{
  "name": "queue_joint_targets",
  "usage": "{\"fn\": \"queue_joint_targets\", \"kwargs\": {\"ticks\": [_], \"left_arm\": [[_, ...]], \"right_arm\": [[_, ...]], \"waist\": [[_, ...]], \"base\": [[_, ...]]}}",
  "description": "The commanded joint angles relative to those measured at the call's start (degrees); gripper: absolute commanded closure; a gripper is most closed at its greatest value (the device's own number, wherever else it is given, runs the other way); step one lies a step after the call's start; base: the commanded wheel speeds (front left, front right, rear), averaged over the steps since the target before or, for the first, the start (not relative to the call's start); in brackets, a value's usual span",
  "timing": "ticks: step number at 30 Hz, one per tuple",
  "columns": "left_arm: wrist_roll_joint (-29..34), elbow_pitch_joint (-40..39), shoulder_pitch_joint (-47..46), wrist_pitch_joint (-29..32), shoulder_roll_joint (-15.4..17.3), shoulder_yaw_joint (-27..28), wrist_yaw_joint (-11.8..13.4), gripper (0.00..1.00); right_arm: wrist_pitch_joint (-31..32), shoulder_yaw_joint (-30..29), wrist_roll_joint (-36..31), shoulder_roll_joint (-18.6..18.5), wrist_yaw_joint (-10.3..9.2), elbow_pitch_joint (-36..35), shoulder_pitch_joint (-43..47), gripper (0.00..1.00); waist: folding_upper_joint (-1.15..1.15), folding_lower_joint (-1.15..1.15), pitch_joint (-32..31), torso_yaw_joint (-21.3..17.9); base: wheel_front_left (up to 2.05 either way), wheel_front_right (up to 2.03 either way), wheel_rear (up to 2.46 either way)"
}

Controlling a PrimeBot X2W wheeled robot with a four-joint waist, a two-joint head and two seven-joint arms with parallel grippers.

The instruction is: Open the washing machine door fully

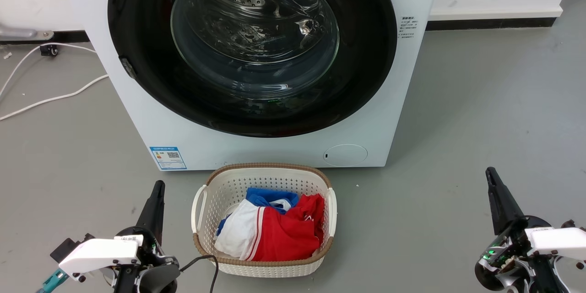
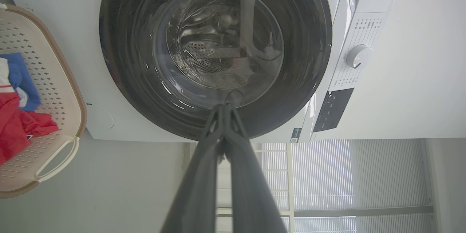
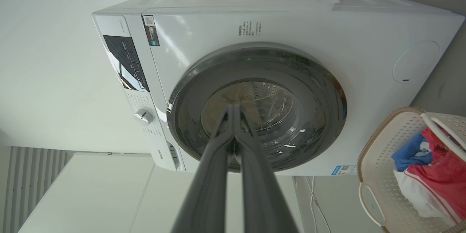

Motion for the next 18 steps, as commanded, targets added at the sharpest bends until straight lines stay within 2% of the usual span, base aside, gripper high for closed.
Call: {"fn": "queue_joint_targets", "kwargs": {"ticks": [1, 18], "left_arm": [[0.1, 0.1, -0.5, 0.2, -0.1, 0.2, -0.2, 1.00], [0.1, 0.1, -0.5, 0.2, -0.1, 0.2, -0.2, 1.00]], "right_arm": [[0.1, -0.1, -0.2, 0.2, 0.00, 0.1, -0.7, 1.00], [0.2, -0.2, -0.3, 0.3, 0.00, 0.1, -0.7, 1.00]], "waist": [[0.00, 0.00, 0.0, 0.0], [0.00, 0.00, 0.0, 0.0]], "base": [[0.00, 0.00, 0.00], [0.00, 0.00, 0.00]]}}
